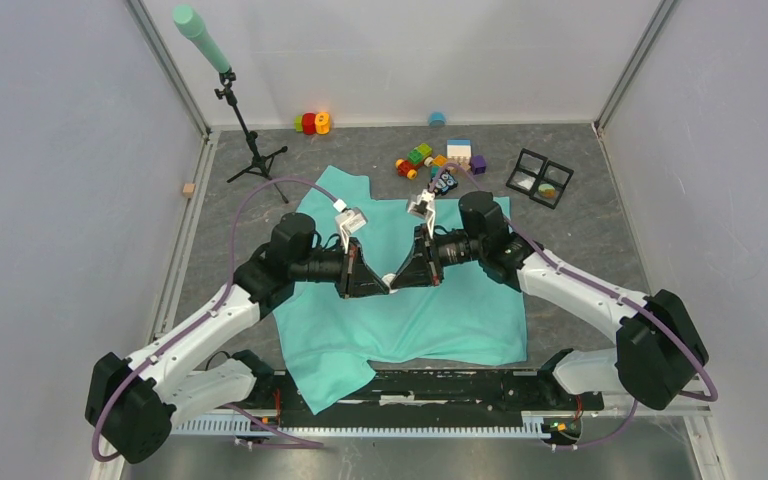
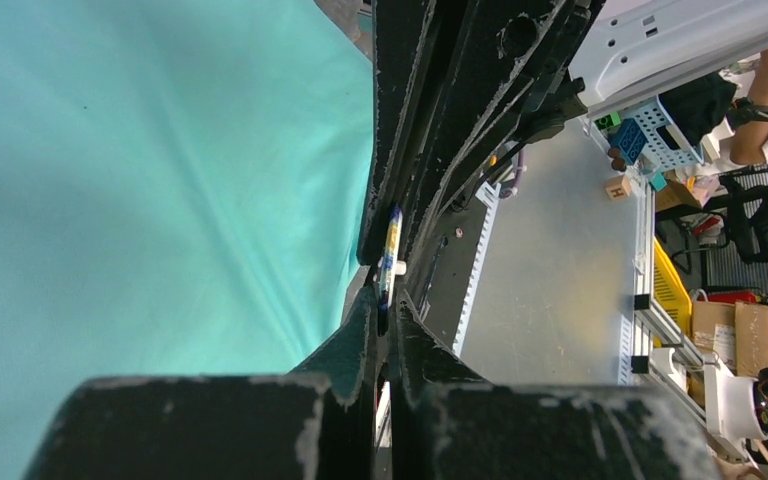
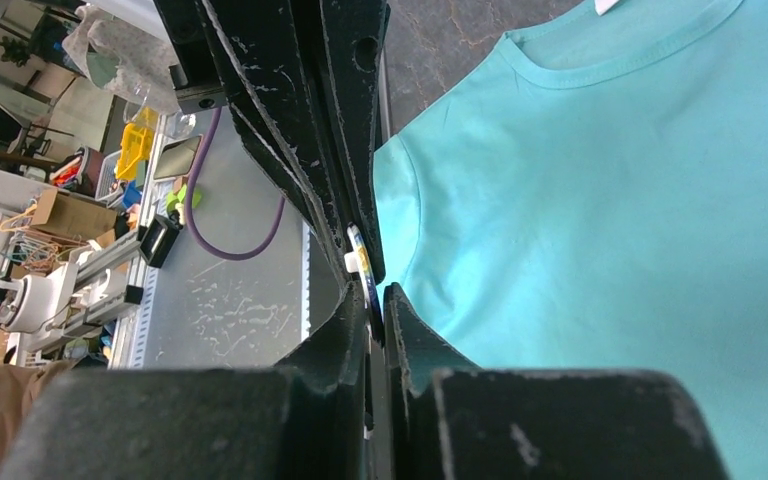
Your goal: Pin the brooch onto the clothing
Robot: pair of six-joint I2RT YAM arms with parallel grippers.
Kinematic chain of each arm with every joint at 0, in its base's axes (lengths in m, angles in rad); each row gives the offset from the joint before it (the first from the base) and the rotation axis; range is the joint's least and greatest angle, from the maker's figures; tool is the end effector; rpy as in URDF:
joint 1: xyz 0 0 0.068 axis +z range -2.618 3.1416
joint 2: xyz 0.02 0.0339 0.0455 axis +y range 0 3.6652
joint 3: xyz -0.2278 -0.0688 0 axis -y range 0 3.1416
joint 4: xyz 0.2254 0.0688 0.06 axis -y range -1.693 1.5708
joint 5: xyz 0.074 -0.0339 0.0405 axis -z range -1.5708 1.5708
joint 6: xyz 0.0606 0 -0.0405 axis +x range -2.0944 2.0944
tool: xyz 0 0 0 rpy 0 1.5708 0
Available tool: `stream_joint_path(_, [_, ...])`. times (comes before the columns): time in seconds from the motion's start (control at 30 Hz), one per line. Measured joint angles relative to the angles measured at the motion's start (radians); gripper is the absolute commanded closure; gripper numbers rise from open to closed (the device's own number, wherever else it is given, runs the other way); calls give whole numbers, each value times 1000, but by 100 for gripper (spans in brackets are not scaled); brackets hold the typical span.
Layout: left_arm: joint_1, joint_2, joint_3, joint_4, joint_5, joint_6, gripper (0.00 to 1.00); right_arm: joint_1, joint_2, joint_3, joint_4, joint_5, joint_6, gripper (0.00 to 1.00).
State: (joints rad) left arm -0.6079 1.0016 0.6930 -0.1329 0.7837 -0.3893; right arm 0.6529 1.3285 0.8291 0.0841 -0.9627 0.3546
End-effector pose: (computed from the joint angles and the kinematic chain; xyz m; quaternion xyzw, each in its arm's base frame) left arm 0.1692 -0.1699 0.2441 0.2883 0.7538 -0.5198 0.2801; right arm 0.2012 0.2165 0.2355 -0.3604 0.6967 0.5733 0.2367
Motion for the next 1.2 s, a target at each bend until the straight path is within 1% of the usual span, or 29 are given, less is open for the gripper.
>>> stream_joint_path(0.07, [0,2,0,0,0,0,98,2,0,0,-8,5,-8,81])
stream_joint_path(0.17, [-1,2,0,-1,-7,1,98,6,-1,1,-13,19,-27,75])
stream_joint_path(0.27, [0,5,2,-6,-23,2,98,8,-16,1,-30,52,-54,61])
stream_joint_path(0.4, [16,26,29,-15,-22,2,98,6,-74,-1,-55,109,-89,37])
stream_joint_path(0.53, [49,58,44,-22,-23,1,98,5,-173,-5,-55,163,-122,23])
stream_joint_path(0.57, [58,66,45,-26,-23,1,98,5,-199,-9,-53,174,-127,21])
stream_joint_path(0.7, [75,80,45,-54,-35,1,98,5,-306,-27,-39,245,-147,16])
stream_joint_path(0.83, [76,80,49,-85,-84,2,98,5,-336,-40,-55,366,-153,15])
stream_joint_path(1.0, [67,66,63,-172,-233,3,98,6,-281,-53,-134,571,-143,21])
stream_joint_path(1.1, [39,33,61,-203,-348,-5,98,19,-224,-114,-143,665,-104,21])
stream_joint_path(1.2, [18,-18,12,-187,-449,-39,98,70,-169,-176,-153,733,-63,23])
